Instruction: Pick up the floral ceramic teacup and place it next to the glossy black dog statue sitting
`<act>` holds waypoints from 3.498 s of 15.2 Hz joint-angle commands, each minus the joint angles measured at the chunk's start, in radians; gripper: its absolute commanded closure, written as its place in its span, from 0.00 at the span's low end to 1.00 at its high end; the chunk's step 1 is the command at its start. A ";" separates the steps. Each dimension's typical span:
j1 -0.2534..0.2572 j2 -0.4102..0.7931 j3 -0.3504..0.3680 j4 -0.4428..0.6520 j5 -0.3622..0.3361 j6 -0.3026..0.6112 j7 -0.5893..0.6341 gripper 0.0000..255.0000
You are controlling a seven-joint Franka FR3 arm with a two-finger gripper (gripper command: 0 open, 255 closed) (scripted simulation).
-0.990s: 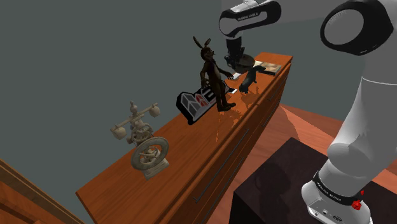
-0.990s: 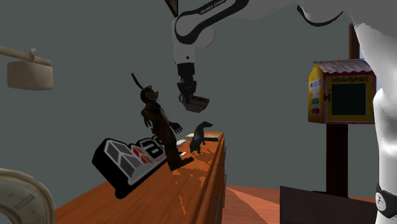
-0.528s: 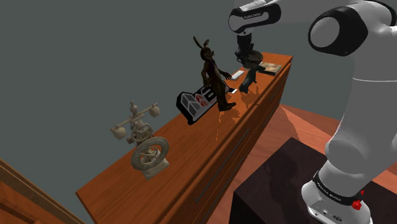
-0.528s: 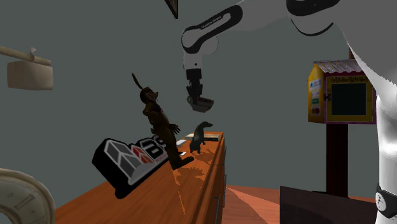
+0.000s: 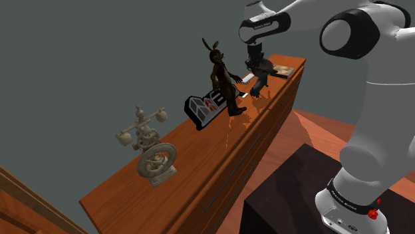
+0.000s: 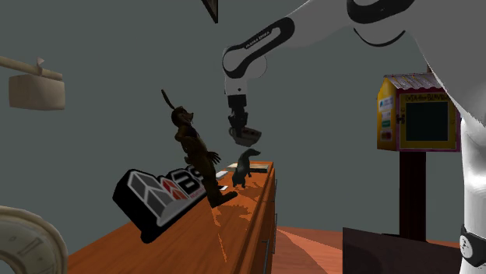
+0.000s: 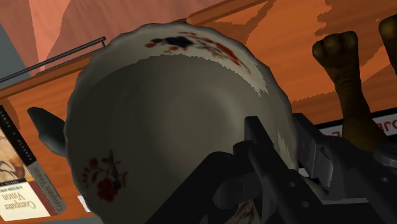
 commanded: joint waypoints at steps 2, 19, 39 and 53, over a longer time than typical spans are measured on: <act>-0.001 -0.001 -0.001 -0.041 -0.003 0.041 0.008 1.00; -0.003 0.060 -0.008 -0.181 -0.026 0.238 0.053 1.00; 0.001 0.196 -0.023 -0.253 -0.061 0.441 0.110 1.00; 0.001 0.204 -0.024 -0.254 -0.063 0.451 0.113 0.00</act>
